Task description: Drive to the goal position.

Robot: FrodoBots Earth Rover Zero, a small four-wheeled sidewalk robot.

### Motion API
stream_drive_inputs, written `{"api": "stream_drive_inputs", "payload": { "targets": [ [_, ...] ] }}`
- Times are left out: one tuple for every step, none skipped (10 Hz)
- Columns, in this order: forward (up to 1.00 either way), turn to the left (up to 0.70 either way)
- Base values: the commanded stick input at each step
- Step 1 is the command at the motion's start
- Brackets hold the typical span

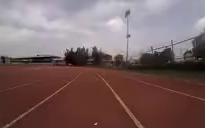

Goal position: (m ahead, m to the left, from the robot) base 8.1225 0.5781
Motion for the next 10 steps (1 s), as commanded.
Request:
{"api": "stream_drive_inputs", "payload": {
  "targets": [
    [0.45,0.0],
    [0.45,0.0],
    [0.45,0.0],
    [0.45,0.0],
    [0.45,0.0],
    [0.45,0.0],
    [0.45,0.0],
    [0.45,0.0],
    [0.45,0.0],
    [0.45,0.0]
  ]
}}
